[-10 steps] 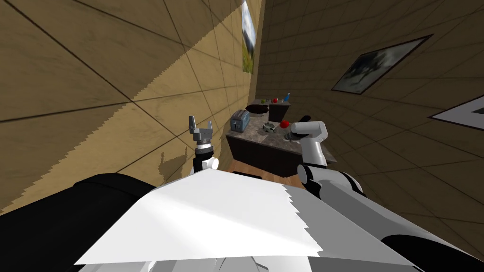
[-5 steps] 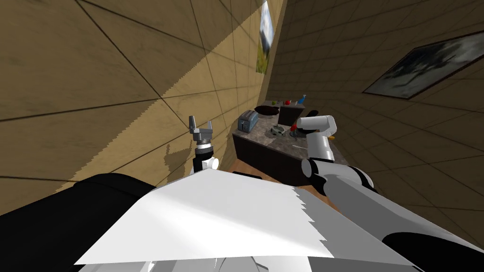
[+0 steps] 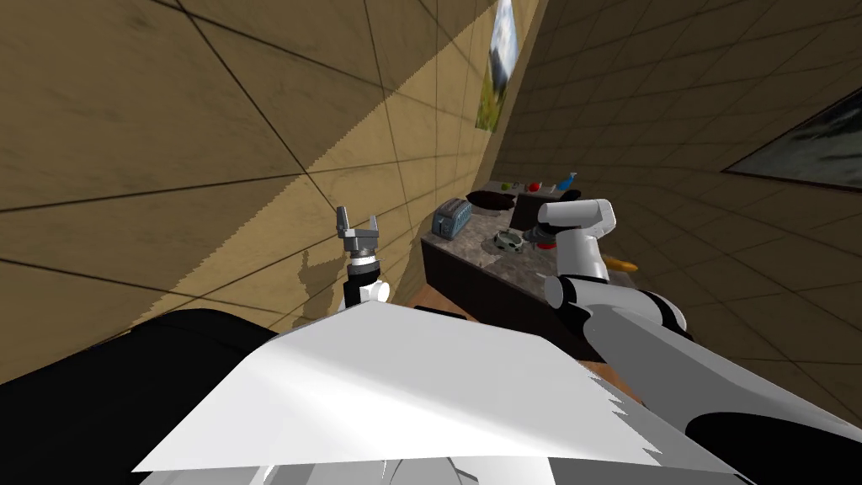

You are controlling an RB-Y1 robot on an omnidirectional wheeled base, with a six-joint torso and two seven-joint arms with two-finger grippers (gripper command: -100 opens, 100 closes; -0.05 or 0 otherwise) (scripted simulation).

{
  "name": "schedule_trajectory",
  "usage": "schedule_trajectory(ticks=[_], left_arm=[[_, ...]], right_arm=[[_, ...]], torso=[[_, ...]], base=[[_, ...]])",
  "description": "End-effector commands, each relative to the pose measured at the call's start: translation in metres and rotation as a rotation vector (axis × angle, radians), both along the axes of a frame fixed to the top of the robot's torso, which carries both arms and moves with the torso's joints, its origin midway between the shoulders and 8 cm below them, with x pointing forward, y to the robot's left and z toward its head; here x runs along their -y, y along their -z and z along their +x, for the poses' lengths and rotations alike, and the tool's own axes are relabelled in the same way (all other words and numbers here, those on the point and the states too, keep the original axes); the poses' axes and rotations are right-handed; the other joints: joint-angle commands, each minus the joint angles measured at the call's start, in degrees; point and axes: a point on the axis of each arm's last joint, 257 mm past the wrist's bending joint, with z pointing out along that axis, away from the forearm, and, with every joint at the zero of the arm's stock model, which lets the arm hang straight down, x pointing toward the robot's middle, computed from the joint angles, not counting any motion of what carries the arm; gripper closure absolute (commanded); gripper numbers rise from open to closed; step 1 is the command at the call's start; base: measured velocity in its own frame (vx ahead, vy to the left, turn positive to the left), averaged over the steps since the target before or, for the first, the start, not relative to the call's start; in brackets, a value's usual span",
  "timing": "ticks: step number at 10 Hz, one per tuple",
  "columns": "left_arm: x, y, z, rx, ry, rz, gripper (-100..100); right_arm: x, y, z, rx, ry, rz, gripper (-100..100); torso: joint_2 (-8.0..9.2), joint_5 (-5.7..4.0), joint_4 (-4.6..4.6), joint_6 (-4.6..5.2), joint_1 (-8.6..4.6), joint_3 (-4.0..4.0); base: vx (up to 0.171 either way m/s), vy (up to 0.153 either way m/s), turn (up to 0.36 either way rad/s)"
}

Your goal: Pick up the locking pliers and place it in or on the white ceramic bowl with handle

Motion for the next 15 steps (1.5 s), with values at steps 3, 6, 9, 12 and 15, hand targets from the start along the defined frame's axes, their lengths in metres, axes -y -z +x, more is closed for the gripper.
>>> schedule_trajectory(ticks=[3,6,9,12,15], left_arm=[[0.0,0.0,0.0,0.0,0.0,0.0,0],[0.0,0.0,0.0,0.0,0.0,0.0,0],[0.0,0.0,0.0,0.0,0.0,0.0,0],[0.0,0.0,0.0,0.0,0.0,0.0,0],[0.0,0.0,0.0,0.0,0.0,0.0,0]], right_arm=[[0.012,-0.003,-0.001,0.014,0.089,0.064,100],[0.017,-0.004,-0.002,0.024,0.147,0.114,100],[0.02,-0.003,-0.003,0.034,0.207,0.172,100],[0.019,-0.004,-0.002,0.035,0.194,0.161,-100],[0.019,-0.004,-0.002,0.035,0.194,0.161,-100]], torso=[[0.0,-0.03,0.0,0.05,-0.05,0.0],[0.01,-0.06,0.0,0.13,-0.09,0.0],[-0.01,-0.09,-0.01,0.18,-0.12,-0.01],[0.32,-0.07,0.04,0.28,0.12,0.17],[0.36,-0.06,0.05,0.28,0.15,0.19]], base=[[0.068,-0.072,0.213],[0.073,-0.074,0.168],[0.07,-0.078,0.151],[-0.006,-0.002,0.012],[0.0,0.0,0.0]])
